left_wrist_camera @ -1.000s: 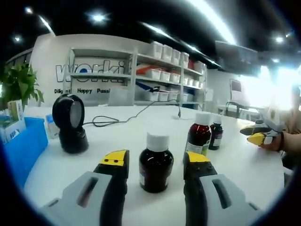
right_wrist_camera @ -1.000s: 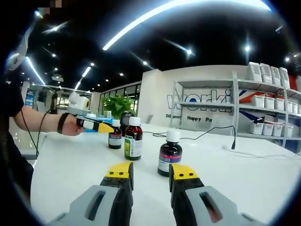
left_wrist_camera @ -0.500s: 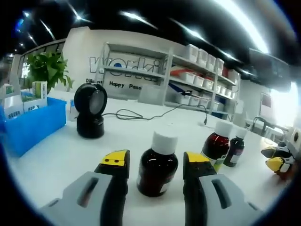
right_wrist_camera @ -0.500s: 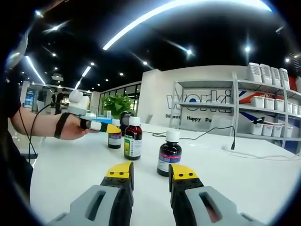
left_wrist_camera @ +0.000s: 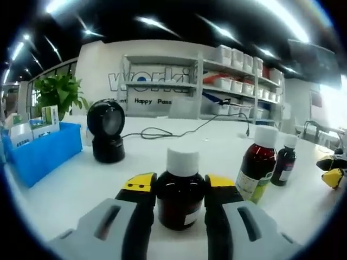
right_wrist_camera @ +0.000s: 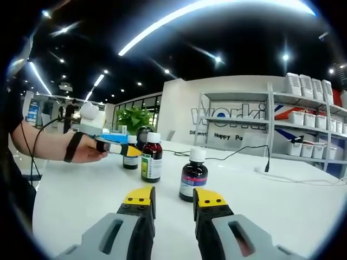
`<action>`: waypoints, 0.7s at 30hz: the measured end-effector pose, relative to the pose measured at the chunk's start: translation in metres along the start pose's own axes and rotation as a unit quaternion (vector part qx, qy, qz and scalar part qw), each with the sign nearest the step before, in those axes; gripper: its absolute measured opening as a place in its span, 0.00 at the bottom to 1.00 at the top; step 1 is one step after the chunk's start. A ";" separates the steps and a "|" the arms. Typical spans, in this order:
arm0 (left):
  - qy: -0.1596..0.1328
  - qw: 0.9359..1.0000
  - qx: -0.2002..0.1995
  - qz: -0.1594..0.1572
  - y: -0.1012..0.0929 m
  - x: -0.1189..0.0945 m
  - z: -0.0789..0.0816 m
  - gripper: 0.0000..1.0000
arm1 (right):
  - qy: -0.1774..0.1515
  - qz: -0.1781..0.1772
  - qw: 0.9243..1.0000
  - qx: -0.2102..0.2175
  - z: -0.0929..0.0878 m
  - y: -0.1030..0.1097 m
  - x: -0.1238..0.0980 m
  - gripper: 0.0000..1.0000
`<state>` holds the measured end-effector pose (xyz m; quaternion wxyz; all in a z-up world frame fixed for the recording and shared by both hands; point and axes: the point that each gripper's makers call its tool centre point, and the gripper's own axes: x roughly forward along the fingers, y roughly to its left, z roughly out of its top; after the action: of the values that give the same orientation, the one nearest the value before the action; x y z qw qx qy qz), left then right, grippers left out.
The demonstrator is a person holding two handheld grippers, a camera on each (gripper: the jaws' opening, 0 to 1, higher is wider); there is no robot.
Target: Rotate the medicine bottle to make it face forward pick up the medicine bottle inspect the drug traceability code place the medicine on the table
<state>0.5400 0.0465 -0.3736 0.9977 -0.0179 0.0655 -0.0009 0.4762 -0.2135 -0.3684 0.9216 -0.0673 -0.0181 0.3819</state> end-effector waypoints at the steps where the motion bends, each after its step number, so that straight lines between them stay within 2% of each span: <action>1: 0.003 1.000 0.003 -0.007 -0.002 -0.001 0.000 0.26 | 0.000 0.000 1.000 0.000 0.000 0.000 0.000 0.23; 6: 0.004 0.999 0.007 -0.034 -0.004 -0.002 -0.001 0.26 | 0.003 0.000 1.000 -0.003 -0.001 0.000 0.000 0.22; 10: 0.006 0.998 0.012 -0.067 -0.007 -0.005 -0.002 0.26 | 0.005 -0.001 1.000 -0.005 -0.002 0.000 0.000 0.21; 16: 0.007 0.993 0.022 -0.120 -0.010 -0.005 -0.001 0.26 | 0.008 0.000 1.000 -0.007 -0.003 0.000 0.001 0.21; 21: 0.006 0.985 0.029 -0.169 -0.017 -0.008 -0.002 0.26 | 0.010 0.000 1.000 -0.008 -0.004 0.000 0.001 0.20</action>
<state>0.5321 0.0298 -0.3739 0.9828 0.0005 0.0679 -0.1715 0.4771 -0.2131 -0.3726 0.9210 -0.0784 -0.0117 0.3814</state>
